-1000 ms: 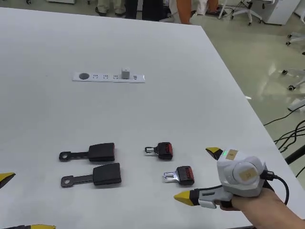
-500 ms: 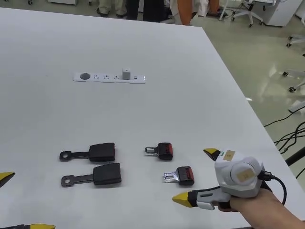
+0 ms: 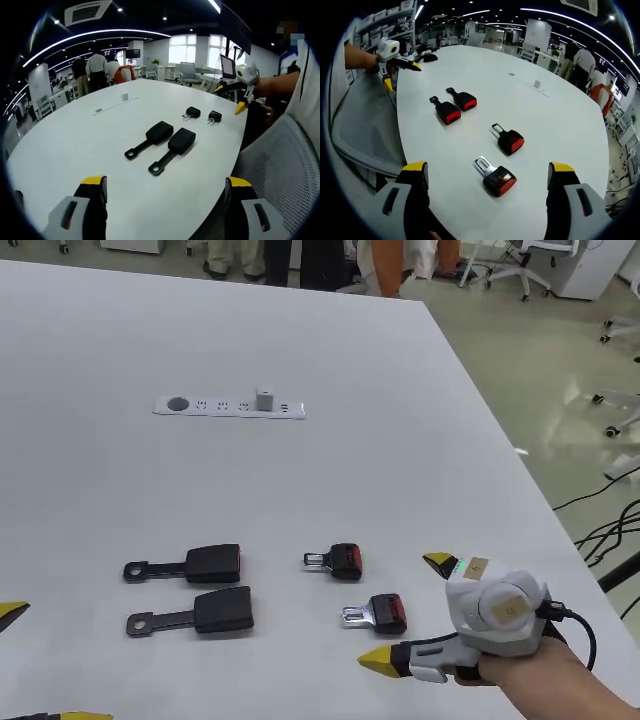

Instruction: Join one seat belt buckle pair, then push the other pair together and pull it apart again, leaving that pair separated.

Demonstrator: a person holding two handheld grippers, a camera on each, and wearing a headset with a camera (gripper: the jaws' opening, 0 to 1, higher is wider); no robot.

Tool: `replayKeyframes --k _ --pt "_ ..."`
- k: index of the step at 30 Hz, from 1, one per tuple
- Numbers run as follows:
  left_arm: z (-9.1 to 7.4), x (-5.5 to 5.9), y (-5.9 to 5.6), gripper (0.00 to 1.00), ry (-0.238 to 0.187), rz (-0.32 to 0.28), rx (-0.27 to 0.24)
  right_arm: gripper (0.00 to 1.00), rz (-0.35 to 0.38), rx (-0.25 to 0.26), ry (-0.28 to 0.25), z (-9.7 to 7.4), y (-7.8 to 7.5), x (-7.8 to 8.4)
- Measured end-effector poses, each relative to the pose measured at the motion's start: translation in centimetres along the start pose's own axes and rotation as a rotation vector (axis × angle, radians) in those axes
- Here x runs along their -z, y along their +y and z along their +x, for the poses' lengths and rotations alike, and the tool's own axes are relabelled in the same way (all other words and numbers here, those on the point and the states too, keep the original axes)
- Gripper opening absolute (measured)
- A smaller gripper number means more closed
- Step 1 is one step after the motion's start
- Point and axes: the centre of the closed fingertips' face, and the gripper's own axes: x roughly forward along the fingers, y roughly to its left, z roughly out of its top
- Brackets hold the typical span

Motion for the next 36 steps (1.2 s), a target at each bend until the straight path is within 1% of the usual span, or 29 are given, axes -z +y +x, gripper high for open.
replayKeyframes --k 3,5,8,10,12,13,14,16,18,20,24,25,26,27,28,29,30,31,36 --pt "0.1 0.1 0.2 1.00 0.002 0.012 0.002 1.00 -0.003 0.000 0.005 0.0 0.0 0.0" --pt "0.3 0.0 0.1 0.99 0.007 0.032 0.007 0.99 -0.007 -0.002 0.009 0.1 -0.1 0.2" --pt "0.6 0.0 0.0 0.98 0.022 0.074 0.015 0.97 -0.021 -0.008 0.020 0.3 -0.1 0.5" --pt "0.7 0.4 -0.1 0.98 0.038 0.083 0.029 0.97 -0.020 -0.011 0.017 0.4 -0.1 0.5" --pt "1.0 0.2 -0.5 0.96 0.053 0.101 0.037 0.96 -0.034 -0.014 0.023 0.5 -0.2 0.6" --pt "1.1 0.2 -0.3 0.95 0.060 0.104 0.040 0.95 -0.043 -0.013 0.026 0.5 -0.3 0.6" --pt "1.2 0.2 -0.3 0.95 0.064 0.106 0.045 0.94 -0.048 -0.017 0.028 0.5 -0.1 0.6" --pt "1.6 0.2 -0.5 0.90 0.077 0.111 0.058 0.92 -0.063 -0.027 0.031 0.7 0.0 0.5" --pt "2.2 -0.4 -0.8 0.90 0.078 0.115 0.068 0.90 -0.079 -0.040 0.037 0.9 0.0 0.6" --pt "2.8 -0.9 -1.1 0.90 0.078 0.133 0.078 0.88 -0.102 -0.051 0.044 1.1 0.1 0.7" --pt "4.2 -1.8 -1.5 0.89 0.096 0.161 0.102 0.83 -0.133 -0.076 0.064 1.5 0.1 0.9" --pt "4.5 -1.9 -1.5 0.88 0.104 0.175 0.099 0.82 -0.142 -0.082 0.069 1.6 0.1 1.0" --pt "4.8 -1.8 -1.2 0.88 0.129 0.194 0.087 0.81 -0.150 -0.084 0.074 1.8 0.1 1.2" --pt "5.1 -1.6 -1.3 0.86 0.144 0.203 0.101 0.81 -0.160 -0.088 0.080 2.0 0.0 1.3" --pt "5.3 -1.7 -1.6 0.85 0.145 0.205 0.118 0.81 -0.168 -0.092 0.084 2.0 0.0 1.3" --pt "5.8 -2.2 -1.8 0.83 0.144 0.219 0.122 0.80 -0.179 -0.092 0.088 2.0 0.0 1.3" --pt "6.0 -2.3 -1.9 0.83 0.145 0.226 0.126 0.79 -0.190 -0.103 0.097 2.1 0.0 1.5" --pt "6.3 -2.1 -1.9 0.83 0.151 0.230 0.133 0.79 -0.195 -0.105 0.098 2.2 0.0 1.5" --pt "8.0 -2.4 -2.1 0.81 0.165 0.255 0.154 0.73 -0.234 -0.136 0.114 2.8 0.0 1.9"
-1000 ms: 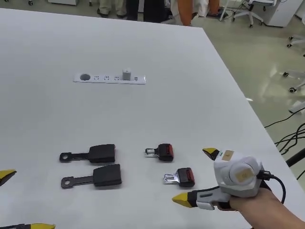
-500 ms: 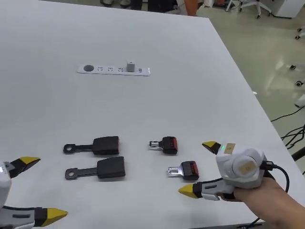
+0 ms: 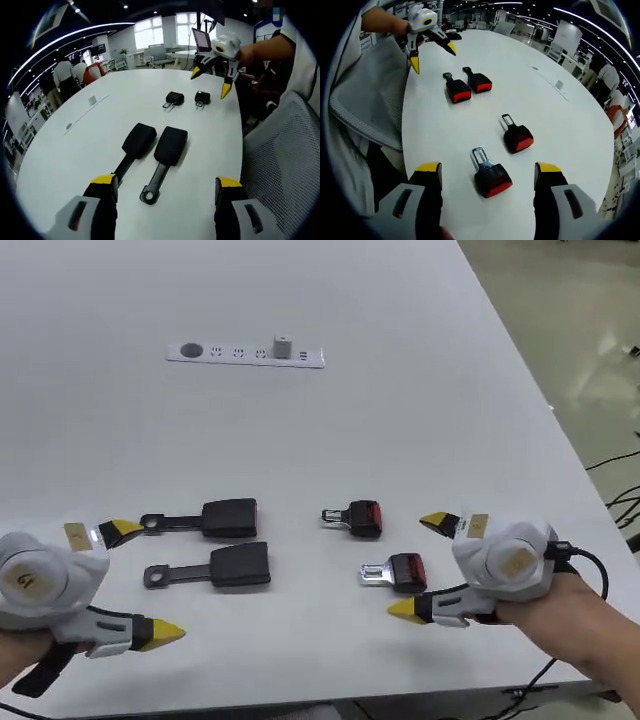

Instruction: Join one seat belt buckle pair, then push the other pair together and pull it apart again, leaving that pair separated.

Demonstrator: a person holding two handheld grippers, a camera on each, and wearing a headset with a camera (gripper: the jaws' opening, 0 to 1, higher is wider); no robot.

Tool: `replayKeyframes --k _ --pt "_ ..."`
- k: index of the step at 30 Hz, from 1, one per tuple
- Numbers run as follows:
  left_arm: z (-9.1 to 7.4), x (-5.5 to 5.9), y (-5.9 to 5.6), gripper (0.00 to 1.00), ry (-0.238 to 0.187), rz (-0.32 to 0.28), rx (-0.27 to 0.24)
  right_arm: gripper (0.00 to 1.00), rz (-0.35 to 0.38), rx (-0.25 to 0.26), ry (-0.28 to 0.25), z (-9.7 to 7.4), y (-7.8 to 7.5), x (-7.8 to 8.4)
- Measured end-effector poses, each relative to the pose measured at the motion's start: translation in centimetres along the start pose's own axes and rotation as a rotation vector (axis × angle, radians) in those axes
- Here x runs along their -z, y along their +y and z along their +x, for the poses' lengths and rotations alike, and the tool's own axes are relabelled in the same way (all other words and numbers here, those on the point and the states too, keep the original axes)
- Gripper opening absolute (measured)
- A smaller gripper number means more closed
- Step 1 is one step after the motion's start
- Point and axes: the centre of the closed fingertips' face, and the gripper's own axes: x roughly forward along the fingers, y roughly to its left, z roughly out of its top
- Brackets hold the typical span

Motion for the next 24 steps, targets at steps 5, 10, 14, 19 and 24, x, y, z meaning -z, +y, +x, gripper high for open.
replayKeyframes --k 5,10,14,19,24 --pt "1.4 0.1 0.1 0.78 0.021 0.004 0.031 0.69 -0.035 -0.038 0.025 0.5 -0.1 0.4" --pt "2.4 -0.5 -0.3 0.70 0.047 0.008 0.070 0.61 -0.058 -0.076 0.047 1.1 -0.4 1.1" --pt "3.5 -0.1 -0.1 0.65 0.071 0.002 0.089 0.56 -0.075 -0.107 0.055 1.2 -0.4 1.2" --pt "4.5 -0.8 -0.1 0.61 0.081 0.020 0.117 0.54 -0.099 -0.135 0.058 1.7 -0.8 1.7" --pt "5.4 -1.1 0.1 0.57 0.092 0.050 0.140 0.51 -0.123 -0.172 0.067 2.0 -0.6 2.0"
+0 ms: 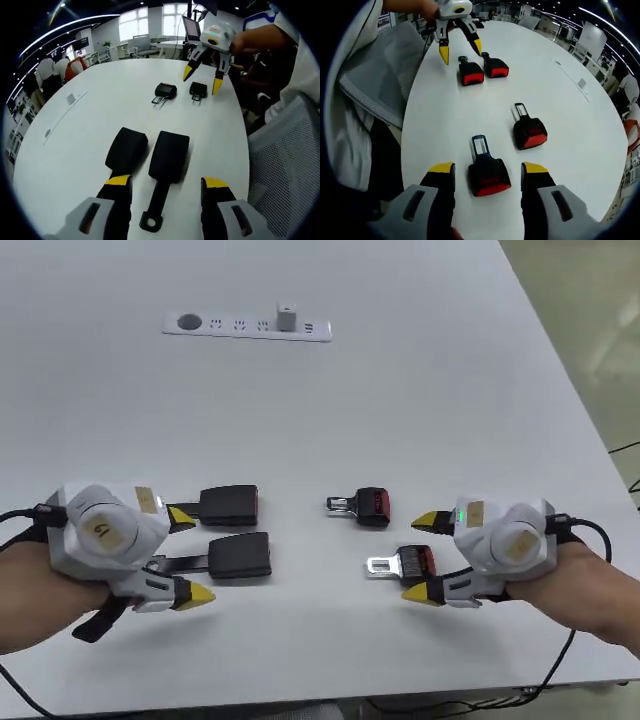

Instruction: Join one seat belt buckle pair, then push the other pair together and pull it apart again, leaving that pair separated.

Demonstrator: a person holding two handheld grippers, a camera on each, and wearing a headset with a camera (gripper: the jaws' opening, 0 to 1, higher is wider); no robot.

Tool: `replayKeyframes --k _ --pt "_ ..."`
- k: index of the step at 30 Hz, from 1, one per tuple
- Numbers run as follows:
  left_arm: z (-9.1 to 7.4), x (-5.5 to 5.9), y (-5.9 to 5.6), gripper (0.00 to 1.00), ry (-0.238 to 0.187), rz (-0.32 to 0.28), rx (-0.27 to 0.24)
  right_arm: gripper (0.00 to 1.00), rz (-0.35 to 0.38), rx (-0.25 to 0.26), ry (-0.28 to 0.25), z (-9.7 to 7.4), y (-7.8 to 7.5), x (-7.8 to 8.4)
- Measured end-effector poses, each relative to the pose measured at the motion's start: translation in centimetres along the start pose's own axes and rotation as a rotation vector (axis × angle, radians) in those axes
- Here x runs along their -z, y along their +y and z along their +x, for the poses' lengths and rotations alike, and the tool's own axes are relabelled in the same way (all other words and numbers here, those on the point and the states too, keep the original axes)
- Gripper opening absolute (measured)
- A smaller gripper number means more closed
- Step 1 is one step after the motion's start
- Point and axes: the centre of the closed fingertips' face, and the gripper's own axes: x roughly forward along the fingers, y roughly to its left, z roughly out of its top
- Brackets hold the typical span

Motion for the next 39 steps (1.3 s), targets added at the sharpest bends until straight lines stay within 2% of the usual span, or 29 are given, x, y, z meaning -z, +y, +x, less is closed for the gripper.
replayKeyframes --k 3,8,12,16,24,29,39 --pt "0.8 -0.1 0.2 0.56 0.008 0.003 0.019 0.49 -0.003 -0.015 0.013 0.4 -0.3 0.7" --pt "1.4 -0.3 -0.2 0.53 0.022 0.003 0.045 0.44 -0.004 -0.055 0.023 0.9 -0.4 1.5" --pt "2.0 -0.3 -0.5 0.52 0.046 0.032 0.059 0.41 -0.008 -0.080 0.032 0.8 0.0 1.5" --pt "2.4 -0.7 -0.4 0.50 0.045 0.039 0.065 0.40 -0.011 -0.093 0.038 0.7 -0.1 1.8" --pt "3.3 -0.2 -0.5 0.45 0.085 0.126 0.100 0.39 -0.028 -0.120 0.056 0.7 -0.3 2.6" --pt "3.7 0.0 -0.7 0.44 0.106 0.154 0.118 0.38 -0.044 -0.139 0.067 1.0 -0.2 2.5" --pt "4.1 -0.2 -0.5 0.39 0.104 0.180 0.142 0.35 -0.078 -0.157 0.081 1.2 -0.5 2.7"
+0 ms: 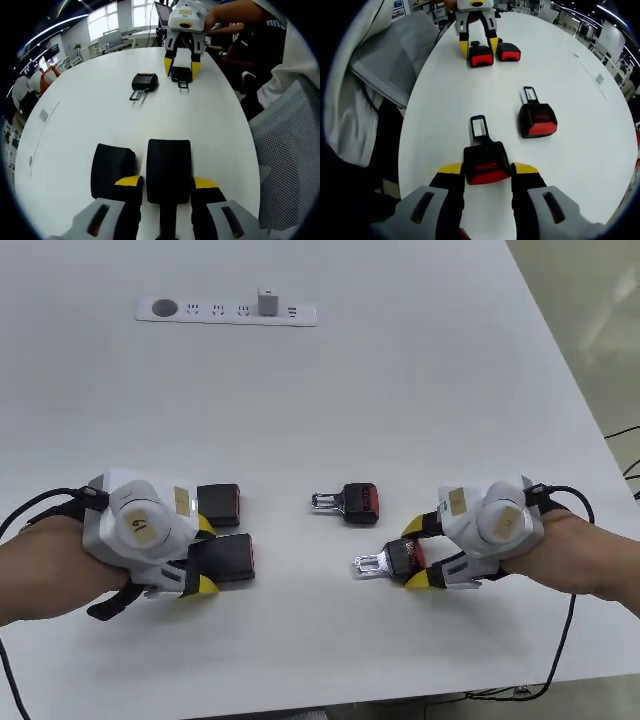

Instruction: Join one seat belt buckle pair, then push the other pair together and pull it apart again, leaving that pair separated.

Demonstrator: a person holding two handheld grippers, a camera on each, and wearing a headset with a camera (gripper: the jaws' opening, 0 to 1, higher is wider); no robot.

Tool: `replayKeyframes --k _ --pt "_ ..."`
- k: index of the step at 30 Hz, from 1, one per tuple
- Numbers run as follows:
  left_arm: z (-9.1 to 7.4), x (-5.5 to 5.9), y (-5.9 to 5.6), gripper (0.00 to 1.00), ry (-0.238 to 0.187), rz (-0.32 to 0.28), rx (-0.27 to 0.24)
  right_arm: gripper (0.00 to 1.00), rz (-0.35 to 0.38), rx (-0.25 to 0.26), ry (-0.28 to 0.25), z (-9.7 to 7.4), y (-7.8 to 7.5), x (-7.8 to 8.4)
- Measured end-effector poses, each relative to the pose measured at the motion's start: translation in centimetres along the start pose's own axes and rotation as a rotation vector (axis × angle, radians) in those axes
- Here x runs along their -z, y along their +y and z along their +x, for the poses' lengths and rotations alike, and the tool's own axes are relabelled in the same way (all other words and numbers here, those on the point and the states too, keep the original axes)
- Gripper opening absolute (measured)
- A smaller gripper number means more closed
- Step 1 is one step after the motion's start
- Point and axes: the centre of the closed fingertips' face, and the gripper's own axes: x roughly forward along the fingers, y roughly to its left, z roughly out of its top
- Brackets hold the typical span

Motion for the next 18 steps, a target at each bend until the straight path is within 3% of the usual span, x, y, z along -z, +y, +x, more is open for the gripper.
replayKeyframes --k 5,18 --pt "0.09 -0.14 -0.25 0.35 0.000 0.024 0.015 0.35 -0.013 -0.006 0.006 0.15 -0.15 0.08" --pt "0.13 -0.19 -0.20 0.35 0.003 0.035 0.020 0.35 -0.031 -0.011 0.011 0.22 -0.18 0.06"
